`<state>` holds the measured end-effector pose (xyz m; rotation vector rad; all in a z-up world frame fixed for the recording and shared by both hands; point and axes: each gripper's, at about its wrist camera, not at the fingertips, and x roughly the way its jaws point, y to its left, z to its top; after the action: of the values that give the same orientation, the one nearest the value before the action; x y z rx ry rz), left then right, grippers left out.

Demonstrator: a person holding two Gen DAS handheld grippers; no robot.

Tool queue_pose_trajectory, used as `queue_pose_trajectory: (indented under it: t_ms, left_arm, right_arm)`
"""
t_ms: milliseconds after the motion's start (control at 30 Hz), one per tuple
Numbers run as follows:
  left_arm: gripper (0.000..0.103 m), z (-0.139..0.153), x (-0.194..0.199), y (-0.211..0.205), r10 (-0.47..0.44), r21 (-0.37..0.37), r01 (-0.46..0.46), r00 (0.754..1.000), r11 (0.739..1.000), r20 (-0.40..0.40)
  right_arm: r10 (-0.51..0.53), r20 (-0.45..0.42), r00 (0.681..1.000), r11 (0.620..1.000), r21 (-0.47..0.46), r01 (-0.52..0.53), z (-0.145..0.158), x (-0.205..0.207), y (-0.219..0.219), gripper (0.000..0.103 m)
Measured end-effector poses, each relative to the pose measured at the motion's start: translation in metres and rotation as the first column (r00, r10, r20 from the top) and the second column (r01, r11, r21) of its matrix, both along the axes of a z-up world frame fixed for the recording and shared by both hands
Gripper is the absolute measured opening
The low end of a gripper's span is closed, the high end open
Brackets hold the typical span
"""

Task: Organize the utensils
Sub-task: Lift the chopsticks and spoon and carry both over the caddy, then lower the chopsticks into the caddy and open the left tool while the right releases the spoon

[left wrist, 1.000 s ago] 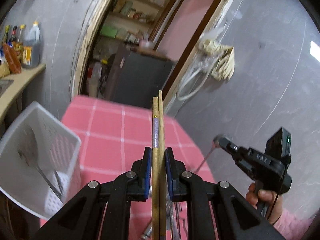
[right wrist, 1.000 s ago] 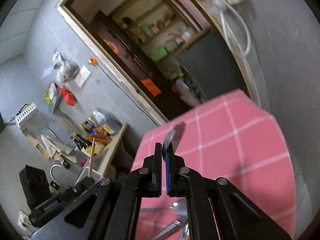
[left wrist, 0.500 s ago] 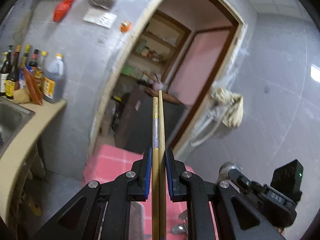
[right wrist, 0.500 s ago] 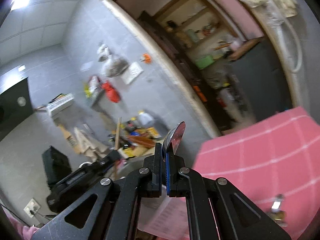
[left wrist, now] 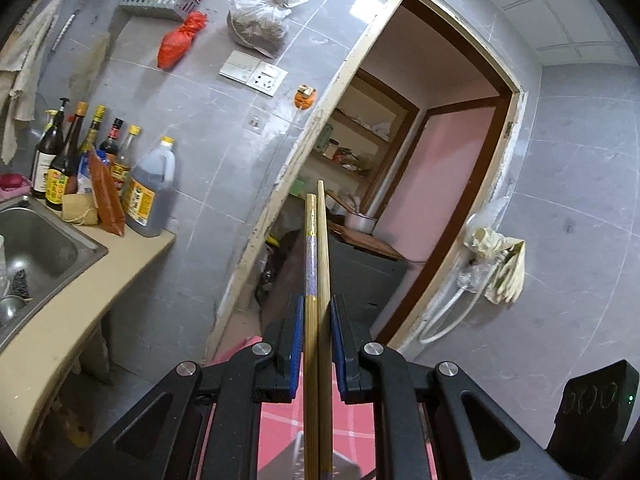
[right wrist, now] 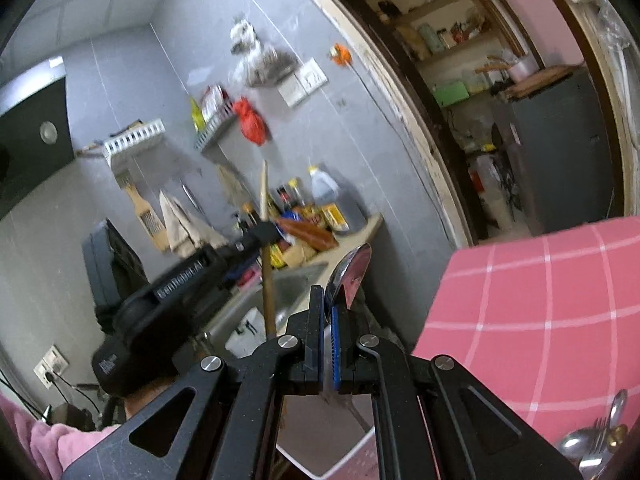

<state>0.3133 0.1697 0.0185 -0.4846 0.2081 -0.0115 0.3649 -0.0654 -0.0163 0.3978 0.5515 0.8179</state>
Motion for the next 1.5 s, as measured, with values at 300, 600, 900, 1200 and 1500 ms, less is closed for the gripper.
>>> queue_pose_trajectory:
  t_ms: [300, 600, 900, 1200, 1500]
  left_arm:
    - [0.013, -0.015, -0.021, -0.001, 0.082, 0.013, -0.083, 0.995, 0.996, 0.06]
    - [0.013, -0.015, -0.027, -0.011, 0.08, 0.074, -0.085, 0.994, 0.994, 0.073]
    - [0.014, -0.011, -0.048, -0.009, 0.032, 0.122, -0.037, 0.998, 0.992, 0.046]
    - [0.014, -0.006, -0.046, -0.012, 0.036, 0.177, -0.048, 0.997, 0.983, 0.07]
    - [0.014, -0.016, -0.053, -0.013, -0.006, 0.156, 0.007, 1.0, 0.988, -0.005]
  right_arm:
    - [0.02, -0.043, 0.999, 0.998, -0.052, -0.022, -0.018, -0.007, 0.005, 0.003]
    - [0.032, -0.05, 0.998, 0.997, -0.071, -0.035, -0.021, -0.012, 0.009, 0.003]
    - [0.03, -0.072, 0.997, 0.995, -0.088, -0.037, -0.024, -0.015, 0.006, 0.004]
    - [0.03, -0.063, 0.998, 0.992, -0.121, -0.037, -0.019, -0.018, 0.01, 0.005]
    - [0.029, -0.082, 0.996, 0.989, -0.141, -0.04, -0.02, -0.02, 0.005, 0.005]
